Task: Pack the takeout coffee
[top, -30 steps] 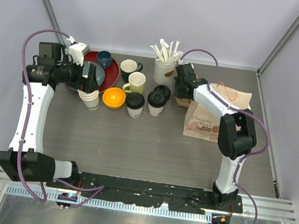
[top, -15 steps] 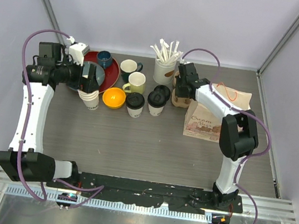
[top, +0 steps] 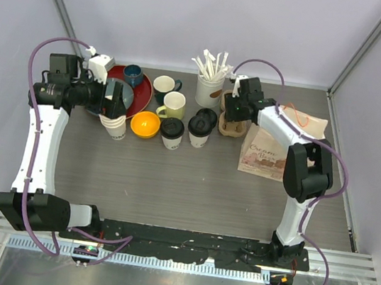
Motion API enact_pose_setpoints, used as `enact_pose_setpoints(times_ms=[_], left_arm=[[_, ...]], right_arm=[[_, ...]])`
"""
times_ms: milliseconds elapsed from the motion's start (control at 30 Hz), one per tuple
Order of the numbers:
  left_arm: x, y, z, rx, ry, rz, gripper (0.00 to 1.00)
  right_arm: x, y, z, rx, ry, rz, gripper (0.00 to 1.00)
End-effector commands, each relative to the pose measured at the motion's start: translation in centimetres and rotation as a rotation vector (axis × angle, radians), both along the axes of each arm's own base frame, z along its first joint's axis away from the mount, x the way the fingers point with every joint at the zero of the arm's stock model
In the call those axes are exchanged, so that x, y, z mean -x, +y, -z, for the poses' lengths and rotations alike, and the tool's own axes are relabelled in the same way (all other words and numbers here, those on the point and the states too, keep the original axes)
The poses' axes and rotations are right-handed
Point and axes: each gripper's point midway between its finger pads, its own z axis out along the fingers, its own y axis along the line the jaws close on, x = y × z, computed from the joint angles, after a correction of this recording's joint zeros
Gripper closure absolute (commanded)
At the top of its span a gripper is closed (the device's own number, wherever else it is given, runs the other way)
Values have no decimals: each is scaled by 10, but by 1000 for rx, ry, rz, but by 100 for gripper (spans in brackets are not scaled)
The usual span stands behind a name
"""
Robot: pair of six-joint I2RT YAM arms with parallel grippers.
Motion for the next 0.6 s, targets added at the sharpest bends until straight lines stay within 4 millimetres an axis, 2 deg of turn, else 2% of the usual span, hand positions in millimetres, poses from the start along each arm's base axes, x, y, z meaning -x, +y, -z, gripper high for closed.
enact_pose_setpoints(times_ms=[0,167,300,567], left_arm=[[1,-2,-14,4,-60,24,2],[2,-3,-14,5,-60,27,2],[3,-4,-14,9,-61,33,2],[4,-6,-15,18,-60,44,2]], right_arm=[[-9,2,-33,-56,-106,-243,50],[-8,-22,-22,29,-78,-212,48],[-11,-45,-13,93,-59,-97,48],[-16,-56,3,143,-23,-45,52]])
